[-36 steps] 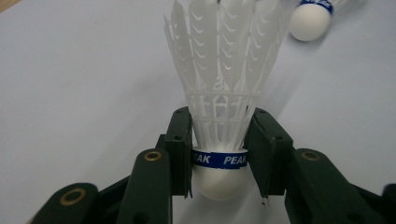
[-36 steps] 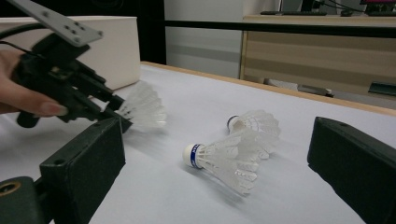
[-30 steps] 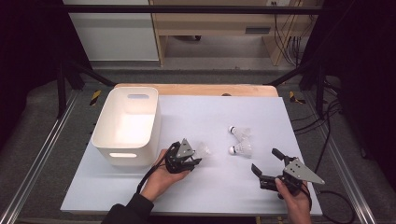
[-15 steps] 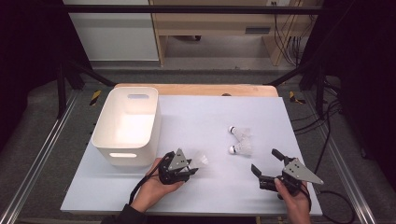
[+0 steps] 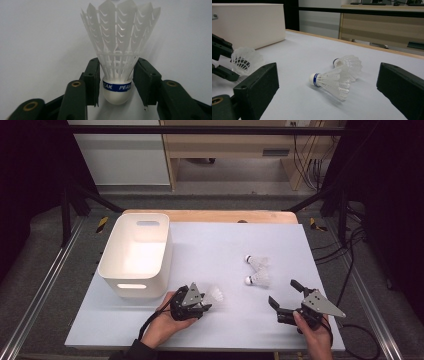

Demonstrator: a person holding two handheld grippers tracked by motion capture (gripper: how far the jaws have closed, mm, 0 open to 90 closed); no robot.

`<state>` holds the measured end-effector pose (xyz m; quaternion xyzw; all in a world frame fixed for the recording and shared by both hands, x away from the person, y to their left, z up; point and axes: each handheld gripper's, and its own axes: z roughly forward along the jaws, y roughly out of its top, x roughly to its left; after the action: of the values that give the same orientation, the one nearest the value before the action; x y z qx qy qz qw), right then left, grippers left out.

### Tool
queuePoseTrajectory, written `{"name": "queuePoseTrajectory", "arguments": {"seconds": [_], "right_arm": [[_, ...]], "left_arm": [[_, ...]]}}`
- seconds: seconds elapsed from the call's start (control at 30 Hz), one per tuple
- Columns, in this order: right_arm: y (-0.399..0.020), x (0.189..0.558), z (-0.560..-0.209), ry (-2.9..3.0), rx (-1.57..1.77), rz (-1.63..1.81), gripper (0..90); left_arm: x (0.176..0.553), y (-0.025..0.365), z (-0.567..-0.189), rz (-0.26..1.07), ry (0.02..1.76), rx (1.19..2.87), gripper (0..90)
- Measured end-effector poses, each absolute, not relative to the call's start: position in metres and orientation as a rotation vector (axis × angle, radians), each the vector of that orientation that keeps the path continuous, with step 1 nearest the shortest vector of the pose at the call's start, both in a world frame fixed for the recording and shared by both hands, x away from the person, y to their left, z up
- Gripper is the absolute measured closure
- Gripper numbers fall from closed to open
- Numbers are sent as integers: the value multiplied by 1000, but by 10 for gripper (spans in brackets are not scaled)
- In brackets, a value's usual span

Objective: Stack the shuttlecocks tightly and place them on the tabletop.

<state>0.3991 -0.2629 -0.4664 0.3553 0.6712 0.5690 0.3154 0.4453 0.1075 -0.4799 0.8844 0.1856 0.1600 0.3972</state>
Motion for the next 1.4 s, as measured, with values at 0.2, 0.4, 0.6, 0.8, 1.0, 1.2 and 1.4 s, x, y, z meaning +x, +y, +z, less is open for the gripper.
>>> {"name": "queuePoseTrajectory", "arguments": {"seconds": [0.2,0.4,0.6,0.8,1.0,1.2,1.4], "right_arm": [[-262,399,-466,1770,934,1501,43],[-262,399,-466,1772,933,1500,43],[-262,399,-466,1773,934,1499,42],[-262,399,-466,1774,936,1502,43],[-262,399,-467,1775,942,1494,42],[-262,400,-468,1786,985,1476,43],[-264,404,-470,1826,1073,1398,47]], "left_arm": [[444,107,-481,418,475,2215,463],[444,104,-482,428,482,2195,371],[442,102,-480,457,508,2156,241],[442,103,-478,447,548,2133,134],[441,101,-479,441,554,2135,127],[438,101,-477,443,572,2104,114],[432,106,-474,439,595,2021,67]]}}
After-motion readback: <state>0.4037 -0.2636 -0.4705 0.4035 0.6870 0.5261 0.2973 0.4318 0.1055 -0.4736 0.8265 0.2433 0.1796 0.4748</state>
